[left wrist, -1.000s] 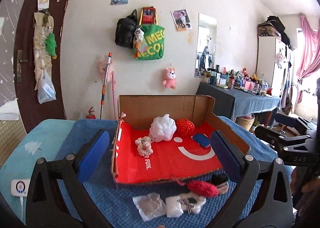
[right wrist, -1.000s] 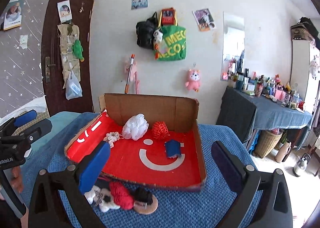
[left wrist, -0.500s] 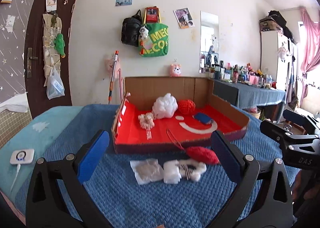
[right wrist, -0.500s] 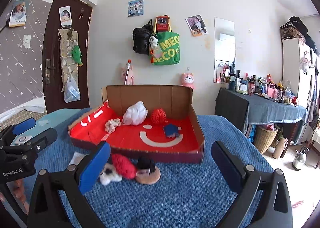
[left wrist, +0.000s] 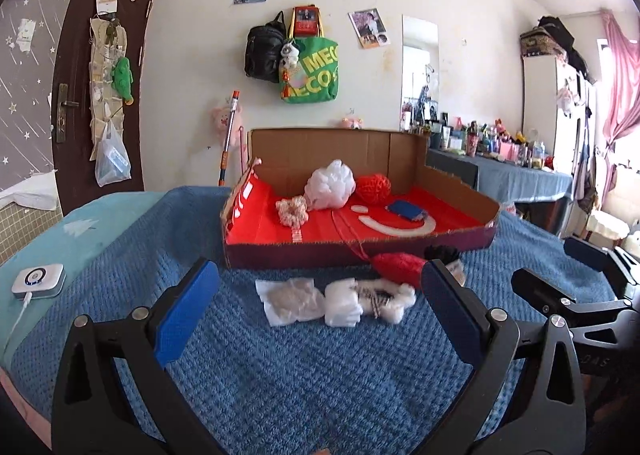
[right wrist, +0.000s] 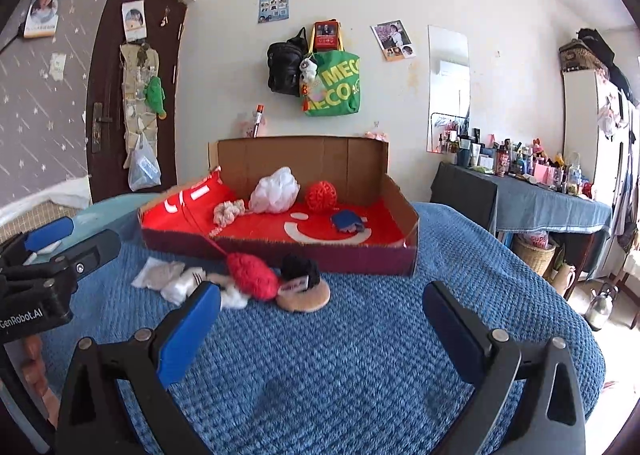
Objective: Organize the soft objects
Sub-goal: 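Move both tools down toward the items lying on the blanket beside the box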
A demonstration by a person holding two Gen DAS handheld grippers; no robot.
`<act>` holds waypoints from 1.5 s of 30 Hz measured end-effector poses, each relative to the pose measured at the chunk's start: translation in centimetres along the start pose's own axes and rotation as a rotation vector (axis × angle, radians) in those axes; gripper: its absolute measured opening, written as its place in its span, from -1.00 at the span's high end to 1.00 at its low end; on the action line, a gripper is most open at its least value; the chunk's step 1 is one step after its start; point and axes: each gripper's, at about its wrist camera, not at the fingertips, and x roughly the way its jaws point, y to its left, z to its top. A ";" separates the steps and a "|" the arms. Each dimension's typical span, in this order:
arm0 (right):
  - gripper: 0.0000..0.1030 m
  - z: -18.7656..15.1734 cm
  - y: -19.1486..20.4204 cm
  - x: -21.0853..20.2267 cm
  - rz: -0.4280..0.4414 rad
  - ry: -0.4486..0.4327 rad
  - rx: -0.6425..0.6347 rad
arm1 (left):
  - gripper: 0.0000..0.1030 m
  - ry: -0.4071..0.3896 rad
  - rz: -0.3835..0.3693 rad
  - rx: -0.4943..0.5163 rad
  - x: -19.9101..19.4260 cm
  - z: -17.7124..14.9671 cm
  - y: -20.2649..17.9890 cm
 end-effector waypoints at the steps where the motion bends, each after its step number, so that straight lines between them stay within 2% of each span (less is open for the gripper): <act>1: -1.00 -0.3 0.2 0.1 -0.003 0.004 -0.007 | -1.00 0.007 0.001 0.001 0.1 -0.3 0.0; 10: -1.00 -3.1 0.5 1.2 0.003 0.082 0.000 | -1.00 0.096 0.005 -0.016 1.4 -3.0 0.3; 22: -1.00 -3.8 -0.3 2.4 0.012 0.133 0.036 | -1.00 0.130 0.018 -0.015 2.3 -3.8 0.3; 37: -1.00 -0.8 -1.3 5.2 0.036 0.189 0.065 | -1.00 0.201 0.033 -0.023 4.9 -1.1 1.6; 45: -1.00 1.5 -1.9 7.9 0.070 0.242 0.089 | -1.00 0.302 0.053 -0.002 7.7 0.2 2.6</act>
